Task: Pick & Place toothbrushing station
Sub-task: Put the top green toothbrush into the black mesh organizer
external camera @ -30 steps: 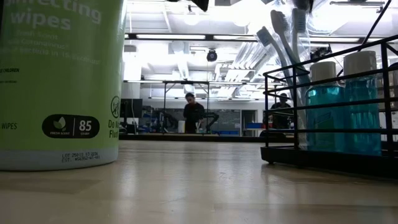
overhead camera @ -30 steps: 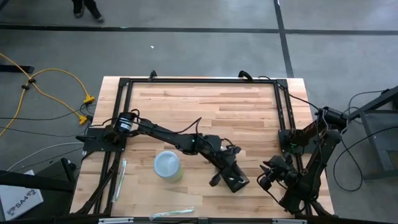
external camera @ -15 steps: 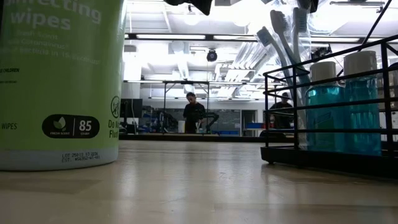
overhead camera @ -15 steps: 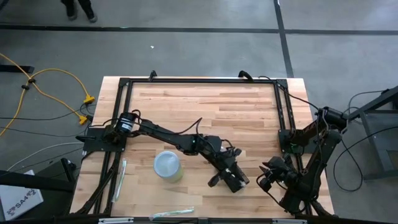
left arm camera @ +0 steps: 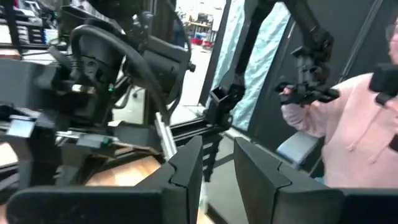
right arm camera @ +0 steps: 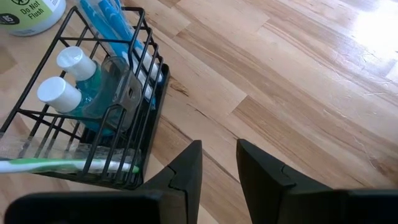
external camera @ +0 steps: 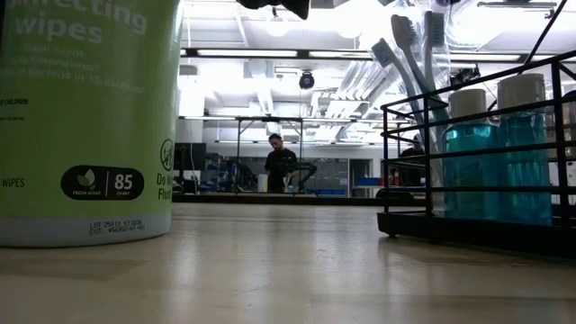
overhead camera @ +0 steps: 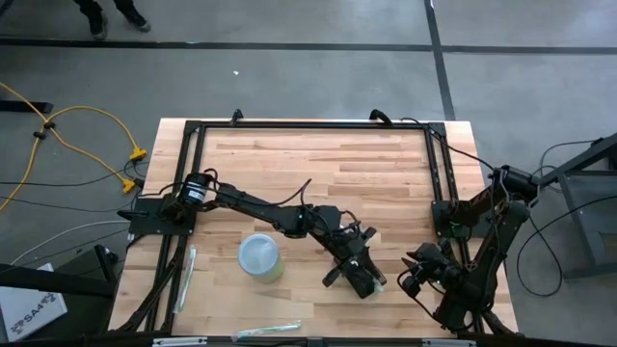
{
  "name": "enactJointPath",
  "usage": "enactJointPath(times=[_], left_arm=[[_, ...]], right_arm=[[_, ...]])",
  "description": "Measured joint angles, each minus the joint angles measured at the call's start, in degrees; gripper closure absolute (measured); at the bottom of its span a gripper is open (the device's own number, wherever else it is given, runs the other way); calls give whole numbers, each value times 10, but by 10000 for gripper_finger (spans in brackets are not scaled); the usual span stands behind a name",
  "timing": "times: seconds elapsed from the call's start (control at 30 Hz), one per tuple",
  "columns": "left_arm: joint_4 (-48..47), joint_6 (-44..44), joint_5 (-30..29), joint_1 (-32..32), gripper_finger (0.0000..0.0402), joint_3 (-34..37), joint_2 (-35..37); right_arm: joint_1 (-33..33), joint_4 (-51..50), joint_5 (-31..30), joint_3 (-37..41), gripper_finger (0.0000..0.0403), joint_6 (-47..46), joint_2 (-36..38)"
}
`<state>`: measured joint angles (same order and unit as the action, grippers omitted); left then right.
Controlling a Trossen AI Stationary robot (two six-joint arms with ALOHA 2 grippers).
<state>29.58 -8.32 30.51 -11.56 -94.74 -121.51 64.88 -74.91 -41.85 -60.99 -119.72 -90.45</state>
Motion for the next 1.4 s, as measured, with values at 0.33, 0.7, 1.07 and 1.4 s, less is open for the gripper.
enactJointPath(times=[0.33,0.7,1.07,1.4], left_arm=[[8,-64,102,42,313,0,2],[7,-98,225,112,313,0,30],[-308,84,135,140,315,0,130],[-513,88,36,155,315,0,189]], right_arm=[[0,0,0,0,312,10,0],[0,1,0,0,312,10,0],[0,4,0,0,312,0,0],[-14,4,1,0,312,-1,0]])
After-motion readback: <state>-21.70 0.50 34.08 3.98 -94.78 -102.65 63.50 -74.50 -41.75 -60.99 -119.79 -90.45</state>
